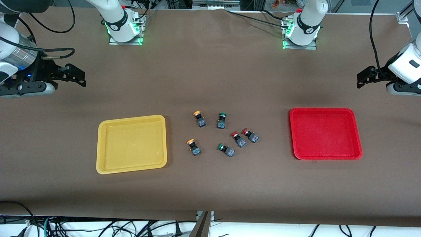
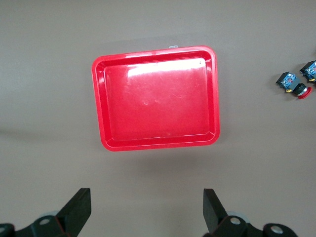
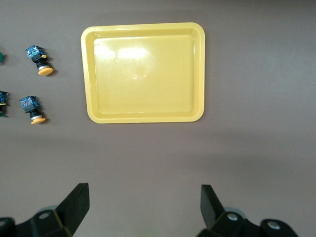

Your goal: Place red and yellow buttons in trays

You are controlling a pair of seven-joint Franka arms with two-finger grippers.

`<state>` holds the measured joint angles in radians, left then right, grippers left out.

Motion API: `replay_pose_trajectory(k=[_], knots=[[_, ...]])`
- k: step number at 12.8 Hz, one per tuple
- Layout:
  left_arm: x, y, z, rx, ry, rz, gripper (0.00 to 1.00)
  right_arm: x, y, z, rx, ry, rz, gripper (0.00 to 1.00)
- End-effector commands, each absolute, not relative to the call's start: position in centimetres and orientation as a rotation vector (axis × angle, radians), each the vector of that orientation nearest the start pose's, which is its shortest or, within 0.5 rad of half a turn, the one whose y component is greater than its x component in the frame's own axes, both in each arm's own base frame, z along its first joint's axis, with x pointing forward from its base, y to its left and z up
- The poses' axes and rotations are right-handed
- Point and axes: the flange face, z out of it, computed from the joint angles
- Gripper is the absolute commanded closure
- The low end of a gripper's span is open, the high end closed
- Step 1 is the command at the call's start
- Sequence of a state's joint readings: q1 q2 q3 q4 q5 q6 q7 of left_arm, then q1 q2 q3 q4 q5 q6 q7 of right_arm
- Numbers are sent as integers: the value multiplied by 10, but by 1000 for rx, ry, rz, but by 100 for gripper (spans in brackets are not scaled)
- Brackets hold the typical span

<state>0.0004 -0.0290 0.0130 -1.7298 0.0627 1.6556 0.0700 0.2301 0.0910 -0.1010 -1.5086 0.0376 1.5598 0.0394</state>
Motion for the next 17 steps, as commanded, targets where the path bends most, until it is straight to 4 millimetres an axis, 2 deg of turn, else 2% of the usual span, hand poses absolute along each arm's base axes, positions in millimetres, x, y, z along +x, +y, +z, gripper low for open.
replay_pose_trajectory(k=[1, 6, 8, 10, 12, 13, 14, 16, 17], knots=[[551, 15, 578, -3084, 93, 87, 0, 571, 80, 611, -3121, -140, 52, 0], [552, 12, 577, -3088, 88, 86, 0, 574, 77, 610, -3109, -132, 44, 0], [556, 11, 567, -3095, 95, 114, 0, 575, 79, 604, -3111, -155, 67, 0], [567, -1, 540, -3091, 148, 183, 0, 575, 84, 595, -3111, -296, 99, 0], [590, -25, 493, -3085, 181, 238, 0, 569, 89, 591, -3096, -356, 170, 0], [608, -42, 481, -3097, 158, 161, 0, 565, 102, 590, -3086, -391, 183, 0], [620, -58, 467, -3125, 44, 148, 0, 563, 127, 589, -3078, -440, 173, 0], [651, -101, 449, -3142, -343, 147, 0, 572, 177, 561, -3051, -551, 161, 0], [659, -135, 433, -3107, -492, 159, 0, 577, 213, 533, -3027, -605, 177, 0]])
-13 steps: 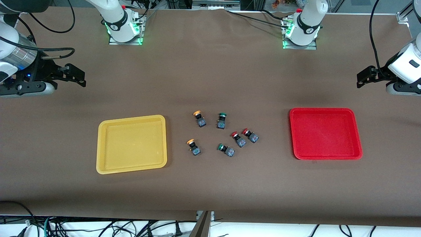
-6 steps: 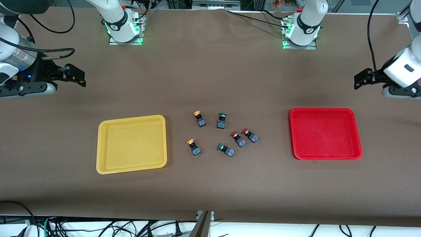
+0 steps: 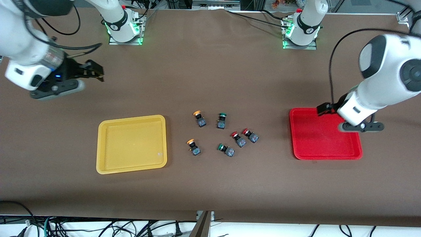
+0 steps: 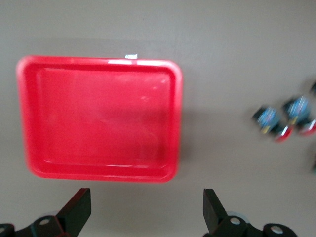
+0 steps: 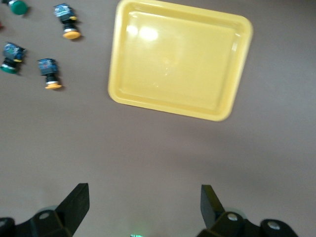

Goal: Place red and yellow buttons in trays
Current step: 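Reach the left gripper to a red button while the right gripper reaches a yellow button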

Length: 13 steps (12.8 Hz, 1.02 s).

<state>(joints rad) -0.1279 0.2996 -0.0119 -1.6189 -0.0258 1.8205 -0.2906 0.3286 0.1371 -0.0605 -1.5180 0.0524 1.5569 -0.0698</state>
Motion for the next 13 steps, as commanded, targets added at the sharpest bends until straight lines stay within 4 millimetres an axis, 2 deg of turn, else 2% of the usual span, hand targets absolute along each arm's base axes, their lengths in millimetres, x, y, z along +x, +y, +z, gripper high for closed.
replay_pose_trajectory(k=[1, 2, 3, 4, 5, 7, 8, 9, 11, 13], knots=[[666, -171, 411, -3065, -631, 167, 0, 582, 249, 505, -2996, -651, 167, 0], [675, -195, 394, -3038, -770, 118, 0, 587, 278, 477, -2988, -628, 140, 0], [683, -207, 375, -3014, -929, 79, 0, 590, 300, 445, -3000, -594, 151, 0], [691, -215, 355, -2999, -1061, 23, 0, 588, 331, 418, -3006, -580, 131, 0], [692, -236, 336, -3001, -1124, -31, 0, 586, 359, 391, -2991, -559, 96, 0], [684, -268, 281, -2964, -1190, -33, 0, 580, 396, 343, -2971, -560, 53, 0], [676, -282, 253, -2951, -1184, -10, 0, 574, 417, 319, -2962, -569, 20, 0], [671, -288, 234, -2948, -1170, 2, 0, 566, 438, 291, -2958, -589, -16, 0], [664, -291, 216, -2935, -1156, 30, 0, 566, 447, 248, -2957, -623, -76, 0], [655, -295, 205, -2924, -1138, 59, 0, 557, 458, 225, -2971, -713, -89, 0]])
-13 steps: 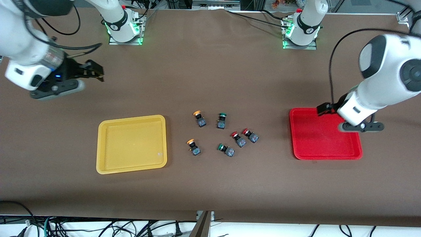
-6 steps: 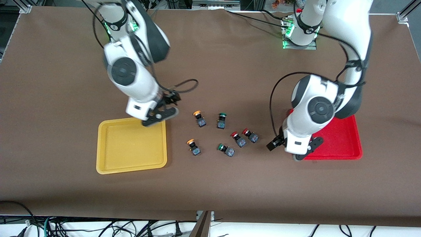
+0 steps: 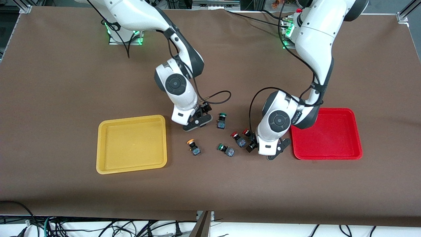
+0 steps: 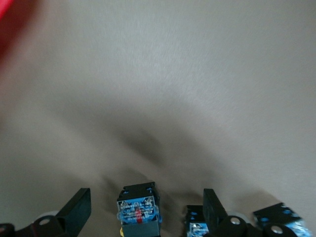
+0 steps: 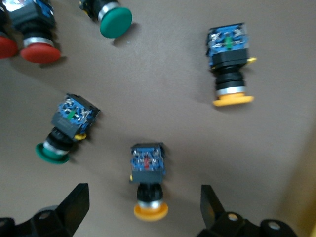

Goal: Place red and yellow buttons in trays
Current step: 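Close the left gripper on the red button while the right gripper grasps the yellow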

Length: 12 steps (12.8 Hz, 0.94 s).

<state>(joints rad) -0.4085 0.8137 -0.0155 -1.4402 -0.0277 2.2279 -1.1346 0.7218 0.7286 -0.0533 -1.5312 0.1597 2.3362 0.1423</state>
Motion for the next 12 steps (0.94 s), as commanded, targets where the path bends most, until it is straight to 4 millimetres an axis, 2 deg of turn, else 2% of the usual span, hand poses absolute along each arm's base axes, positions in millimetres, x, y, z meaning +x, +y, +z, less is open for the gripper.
replay_pose_trajectory(k=[1, 3, 4, 5, 6, 7, 8, 9, 10, 12], knots=[[651, -294, 199, -2916, -1129, 72, 0, 555, 461, 224, -2986, -748, -104, 0], [647, -293, 194, -2908, -1123, 86, 0, 551, 459, 218, -2997, -753, -89, 0], [643, -301, 191, -2910, -1107, 90, 0, 549, 460, 209, -3003, -750, -71, 1], [639, -300, 185, -2903, -1097, 101, 0, 545, 463, 200, -3002, -750, -62, 3], [634, -297, 177, -2902, -1071, 116, 11, 543, 462, 192, -3002, -746, -62, 6], [635, -299, 178, -2916, -1080, 94, 46, 541, 460, 186, -3002, -738, -63, 9], [633, -303, 178, -2918, -1083, 93, 73, 537, 458, 178, -3007, -720, -63, 10], [633, -304, 179, -2919, -1083, 90, 84, 534, 458, 174, -3014, -687, -59, 13], [633, -303, 178, -2918, -1083, 91, 89, 534, 458, 172, -3021, -666, -53, 21], [639, -293, 187, -2913, -1094, 90, 94, 535, 456, 174, -3022, -674, -44, 44]])
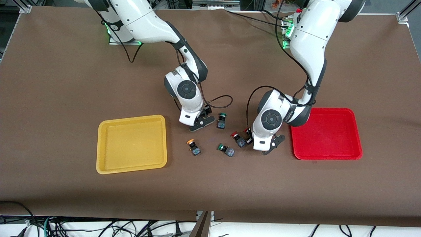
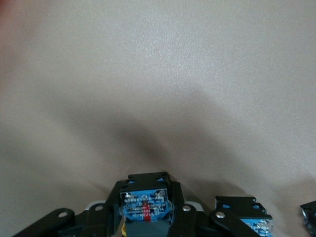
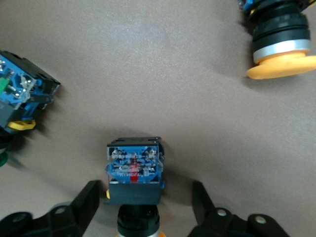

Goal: Place red and yellow buttons in trays
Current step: 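Carry the red button to the red tray while the right gripper carries yellow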

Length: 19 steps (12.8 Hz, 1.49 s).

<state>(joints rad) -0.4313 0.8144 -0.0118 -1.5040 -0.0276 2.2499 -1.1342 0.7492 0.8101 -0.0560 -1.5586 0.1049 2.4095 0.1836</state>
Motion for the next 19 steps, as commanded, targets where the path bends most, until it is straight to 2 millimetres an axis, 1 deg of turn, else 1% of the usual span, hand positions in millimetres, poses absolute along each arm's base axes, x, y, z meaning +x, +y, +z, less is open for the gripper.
replay_pose_trajectory(k=[1, 2, 3, 4, 5, 6, 7, 8, 9, 10, 11, 12, 13, 14, 15, 16, 17, 18, 19], knots=[[643, -284, 204, -2898, -1108, 85, 94, 535, 455, 176, -3022, -679, -40, 59], [650, -259, 223, -2848, -1126, 123, 94, 538, 451, 180, -3031, -671, -14, 79], [653, -233, 249, -2846, -1032, 174, 94, 541, 445, 190, -3044, -664, 16, 94], [659, -195, 270, -2871, -892, 231, 93, 549, 435, 209, -3055, -653, 33, 100], [663, -156, 286, -2903, -762, 291, 91, 562, 417, 233, -3065, -642, 54, 100], [667, -121, 295, -2935, -660, 334, 90, 576, 395, 253, -3053, -688, 81, 100], [668, -97, 296, -2967, -533, 374, 88, 589, 370, 271, -3032, -775, 98, 100], [669, -74, 292, -2991, -435, 407, 88, 603, 345, 280, -3031, -835, 91, 100], [669, -47, 285, -3010, -367, 437, 87, 619, 313, 282, -3034, -937, 73, 100], [669, -28, 269, -3022, -298, 473, 83, 631, 287, 277, -3017, -1059, 69, 100], [669, -13, 243, -3021, -219, 507, 83, 639, 255, 264, -3001, -1159, 41, 100], [672, -10, 227, -3007, -162, 478, 83, 639, 225, 244, -2984, -1240, -17, 100], [670, -7, 220, -2994, -142, 470, 83, 640, 189, 225, -2963, -1327, -95, 100], [668, -9, 217, -2989, -135, 475, 74, 643, 158, 210, -2962, -1355, -150, 99], [668, -11, 217, -2989, -133, 475, 46, 644, 147, 198, -2964, -1311, -170, 90], [669, -9, 219, -2989, -142, 473, 0, 643, 153, 197, -2940, -1259, -184, 61], [671, -10, 227, -2993, -136, 462, 0, 643, 157, 202, -2924, -1197, -173, 19], [676, -15, 247, -3004, -147, 414, 0, 646, 170, 220, -2888, -1165, -127, 10], [679, -22, 270, -3028, -145, 365, 0, 656, 187, 248, -2851, -1111, -67, 1]])
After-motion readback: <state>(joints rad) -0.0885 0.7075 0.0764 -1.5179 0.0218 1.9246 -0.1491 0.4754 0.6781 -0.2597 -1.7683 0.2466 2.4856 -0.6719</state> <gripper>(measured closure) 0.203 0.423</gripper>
